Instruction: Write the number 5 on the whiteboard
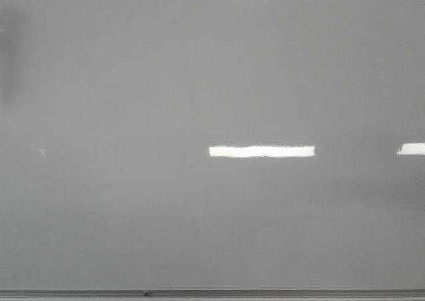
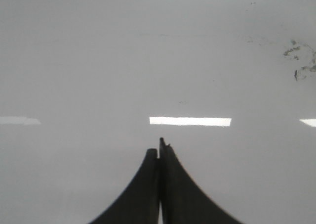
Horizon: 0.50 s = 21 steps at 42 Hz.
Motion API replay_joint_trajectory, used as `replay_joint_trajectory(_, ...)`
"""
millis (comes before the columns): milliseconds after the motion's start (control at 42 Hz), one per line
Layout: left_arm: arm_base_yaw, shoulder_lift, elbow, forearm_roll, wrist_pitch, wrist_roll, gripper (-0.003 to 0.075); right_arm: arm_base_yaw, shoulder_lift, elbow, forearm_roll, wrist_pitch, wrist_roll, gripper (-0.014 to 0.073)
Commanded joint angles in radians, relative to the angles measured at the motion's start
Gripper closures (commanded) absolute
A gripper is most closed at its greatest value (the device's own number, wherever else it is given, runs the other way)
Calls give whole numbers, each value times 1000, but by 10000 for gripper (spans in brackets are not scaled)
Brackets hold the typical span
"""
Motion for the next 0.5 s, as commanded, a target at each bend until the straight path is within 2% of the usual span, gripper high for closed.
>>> replay_joint_trajectory(0, -5, -15, 4, -7, -81, 1, 741, 1, -19, -14, -13, -87, -5, 662)
replay_joint_trajectory(476, -25, -15, 4, -7, -81, 1, 741, 1, -19, -14, -13, -87, -5, 662)
